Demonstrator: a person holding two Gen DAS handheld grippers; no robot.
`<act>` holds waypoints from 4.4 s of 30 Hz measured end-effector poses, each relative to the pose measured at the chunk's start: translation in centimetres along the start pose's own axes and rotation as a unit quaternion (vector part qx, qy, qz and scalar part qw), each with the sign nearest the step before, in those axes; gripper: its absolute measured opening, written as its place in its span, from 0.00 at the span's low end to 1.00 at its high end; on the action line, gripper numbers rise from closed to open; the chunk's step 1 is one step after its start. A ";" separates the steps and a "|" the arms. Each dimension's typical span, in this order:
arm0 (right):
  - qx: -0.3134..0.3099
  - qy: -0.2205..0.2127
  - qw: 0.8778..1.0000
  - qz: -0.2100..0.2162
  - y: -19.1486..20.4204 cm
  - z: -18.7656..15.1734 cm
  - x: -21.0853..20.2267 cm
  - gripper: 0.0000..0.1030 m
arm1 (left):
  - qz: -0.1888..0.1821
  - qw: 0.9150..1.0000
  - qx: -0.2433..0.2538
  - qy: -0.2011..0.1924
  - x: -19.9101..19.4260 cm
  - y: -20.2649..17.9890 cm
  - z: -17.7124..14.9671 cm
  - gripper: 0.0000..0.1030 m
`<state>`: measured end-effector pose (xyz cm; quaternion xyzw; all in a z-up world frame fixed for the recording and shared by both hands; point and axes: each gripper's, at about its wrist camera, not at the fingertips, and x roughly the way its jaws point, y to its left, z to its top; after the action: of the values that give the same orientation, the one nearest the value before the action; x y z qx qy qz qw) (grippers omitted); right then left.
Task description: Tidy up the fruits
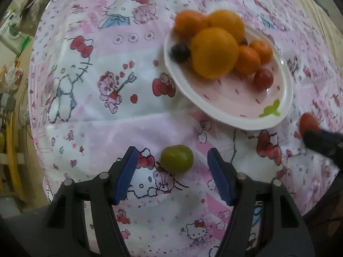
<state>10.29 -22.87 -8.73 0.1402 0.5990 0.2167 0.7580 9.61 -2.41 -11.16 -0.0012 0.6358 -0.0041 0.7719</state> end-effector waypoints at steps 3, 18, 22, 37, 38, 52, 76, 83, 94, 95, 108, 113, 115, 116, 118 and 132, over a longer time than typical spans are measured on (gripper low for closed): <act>0.012 -0.011 1.000 0.006 -0.8 0.0 -1.1 0.32 | 0.000 1.000 0.011 0.006 0.6 -0.5 0.1 0.57; 0.021 -0.022 1.000 0.009 -1.4 0.1 -2.0 0.32 | 0.008 0.999 0.033 -0.002 0.8 -2.2 0.4 0.26; 0.022 -0.023 0.999 0.011 -1.4 0.3 -2.0 0.32 | 0.004 0.999 0.034 -0.015 -0.4 -2.1 0.3 0.25; 0.053 -0.037 0.998 0.014 -3.0 4.3 -1.9 0.32 | -0.072 0.990 0.031 -0.117 -6.8 -1.5 3.1 0.26; 0.049 -0.034 0.998 0.012 -2.9 4.9 -1.5 0.32 | -0.075 0.990 0.034 -0.113 -6.4 -1.9 3.3 0.26; 0.034 0.006 0.999 -0.012 -2.9 8.3 3.4 0.32 | -0.052 0.995 0.050 -0.074 -1.2 -5.8 4.3 0.26; 0.034 -0.011 0.999 -0.017 -2.6 8.4 2.7 0.47 | -0.046 0.996 0.027 -0.073 -1.3 -5.2 4.8 0.66; 0.018 -0.034 0.999 -0.025 -1.8 8.5 1.0 0.58 | -0.029 0.995 0.029 -0.094 -2.3 -4.9 4.3 0.66; 0.008 -0.127 0.992 0.000 -0.3 7.2 -4.6 0.71 | -0.022 0.987 -0.011 -0.159 -6.5 -2.0 3.4 0.66; 0.006 -0.131 0.991 -0.001 -0.1 6.9 -5.0 0.75 | -0.021 0.987 -0.011 -0.161 -6.9 -1.8 3.4 0.66; -0.032 -0.178 0.983 -0.023 2.4 1.3 -8.3 0.89 | -0.023 0.978 -0.034 -0.207 -11.3 1.4 -0.5 0.97; -0.056 -0.197 0.978 -0.033 4.0 -1.0 -8.8 0.98 | -0.023 0.971 -0.036 -0.234 -12.9 1.9 -2.7 0.99; -0.063 -0.206 0.976 -0.038 4.5 -1.8 -8.8 1.00 | -0.025 0.969 -0.028 -0.246 -13.4 2.0 -3.4 0.99; -0.064 -0.213 0.974 -0.042 4.7 -2.2 -8.8 1.00 | -0.022 0.968 -0.028 -0.249 -13.5 2.0 -3.7 0.99; -0.064 -0.228 0.970 -0.053 5.0 -3.0 -8.8 1.00 | -0.017 0.966 -0.030 -0.256 -13.7 2.0 -4.1 0.99; -0.102 -0.282 0.947 -0.115 5.9 -3.0 -7.5 1.00 | 0.007 0.953 -0.030 -0.302 -13.3 1.6 -3.6 0.99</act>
<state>4.97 -21.59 -0.32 0.0477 0.3479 0.1395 0.9259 3.53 -0.69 1.23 -0.0212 0.3725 0.0204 0.9276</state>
